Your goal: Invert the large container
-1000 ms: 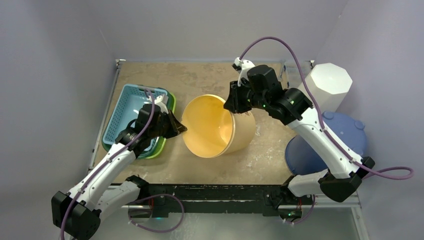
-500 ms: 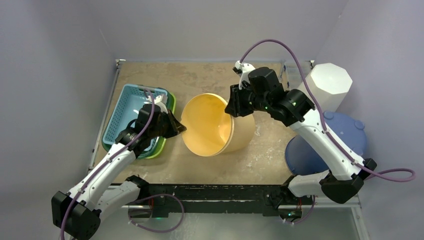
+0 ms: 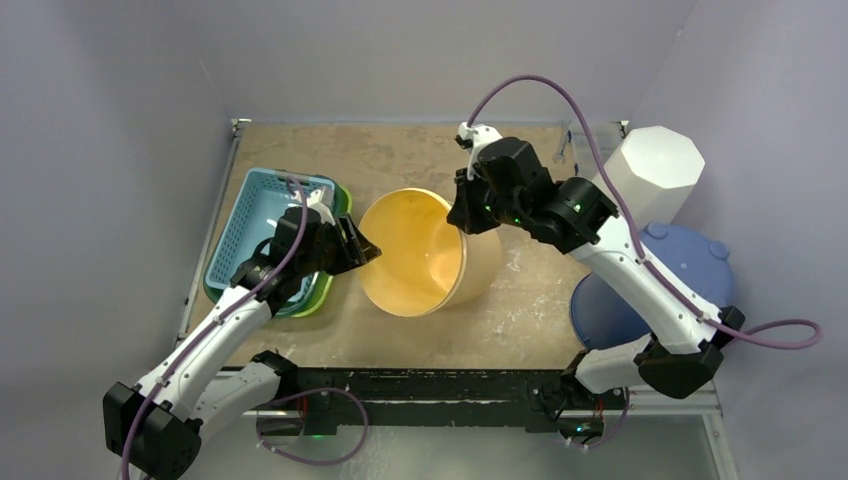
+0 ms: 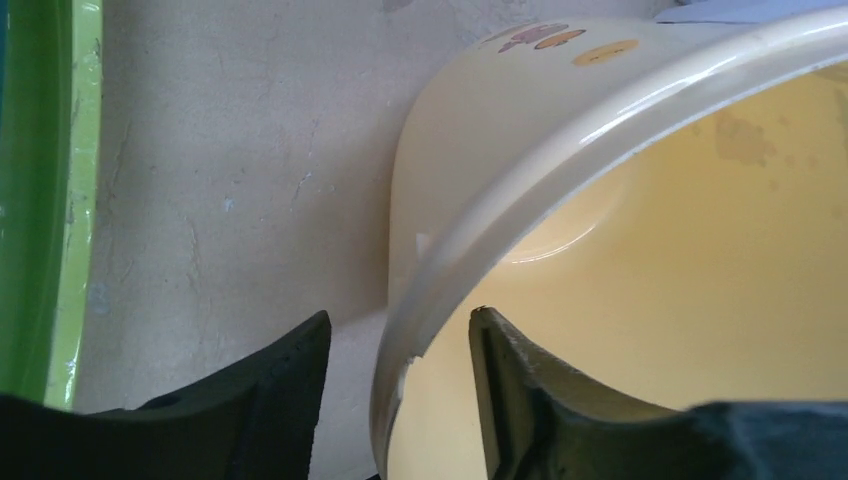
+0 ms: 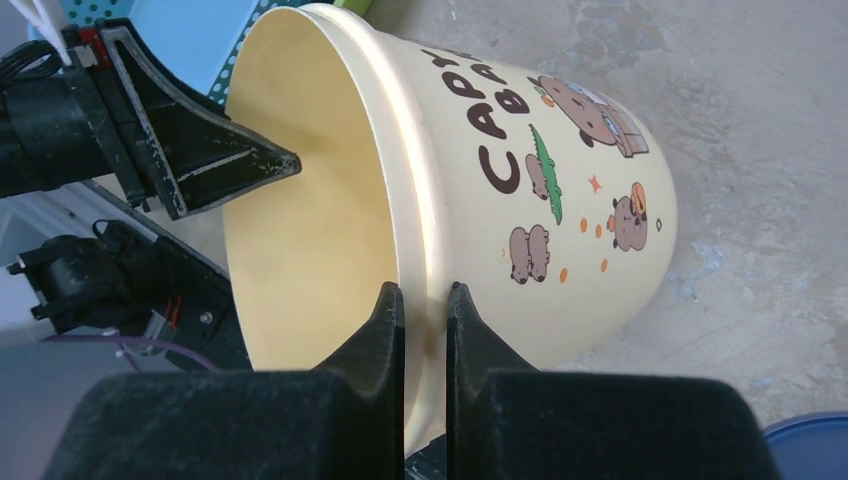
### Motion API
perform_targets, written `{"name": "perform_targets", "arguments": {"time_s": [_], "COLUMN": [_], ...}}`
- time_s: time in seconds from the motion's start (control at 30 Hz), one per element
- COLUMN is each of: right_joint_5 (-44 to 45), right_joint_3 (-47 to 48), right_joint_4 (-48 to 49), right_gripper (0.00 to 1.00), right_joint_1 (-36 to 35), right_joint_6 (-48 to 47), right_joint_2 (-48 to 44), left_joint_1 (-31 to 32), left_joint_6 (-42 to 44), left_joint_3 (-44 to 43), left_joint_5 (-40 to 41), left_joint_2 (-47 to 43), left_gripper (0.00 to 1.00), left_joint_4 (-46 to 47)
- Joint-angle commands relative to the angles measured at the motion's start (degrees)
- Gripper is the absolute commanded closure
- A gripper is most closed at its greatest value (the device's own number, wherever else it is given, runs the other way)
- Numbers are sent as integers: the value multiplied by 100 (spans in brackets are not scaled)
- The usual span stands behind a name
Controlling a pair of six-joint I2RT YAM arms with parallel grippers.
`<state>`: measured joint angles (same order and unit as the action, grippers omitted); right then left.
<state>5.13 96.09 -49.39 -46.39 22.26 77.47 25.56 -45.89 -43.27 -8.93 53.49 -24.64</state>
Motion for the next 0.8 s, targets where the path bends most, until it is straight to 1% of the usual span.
{"name": "perform_targets", "arguments": {"time_s": [0.0, 0.1, 0.33, 0.37, 0.4, 0.5, 0.6, 0.67, 0.7, 0.77], "right_joint_5": [1212, 1604, 2769, 2842, 2886, 2928, 2724, 2489, 2356, 2121], "right_joint_3": [485, 515, 893, 962, 1021, 1125, 1065, 937, 849, 744], "right_joint_4": [-537, -553, -699, -670, -656, -606, -529, -432, -378, -246], "right_gripper": [100, 100, 100, 100, 100, 100, 100, 100, 100, 100], "right_joint_1": [-194, -249, -256, -254, -255, -256, -255, -252, -256, -256], "right_joint_6": [77, 70, 27, -10, -28, -51, -90, -78, -40, -13], "right_joint_2": [342, 429, 593, 594, 598, 611, 607, 567, 541, 473], "left_joint_1": [-16, -16, -12, -16, -15, -13, -15, -16, -15, -17], "left_joint_6": [-38, 25, 93, 103, 113, 129, 125, 71, 45, 16], "left_joint_3": [-135, -281, -556, -565, -572, -592, -561, -512, -483, -427], "left_joint_5": [118, 304, 815, 841, 864, 871, 714, 537, 421, 207], "left_joint_2": [-54, -138, -364, -392, -414, -420, -389, -376, -362, -309], "left_gripper": [41, 32, 20, 15, 14, 13, 13, 15, 17, 30], "left_joint_4": [120, -110, -654, -682, -696, -743, -640, -452, -320, -60]}}
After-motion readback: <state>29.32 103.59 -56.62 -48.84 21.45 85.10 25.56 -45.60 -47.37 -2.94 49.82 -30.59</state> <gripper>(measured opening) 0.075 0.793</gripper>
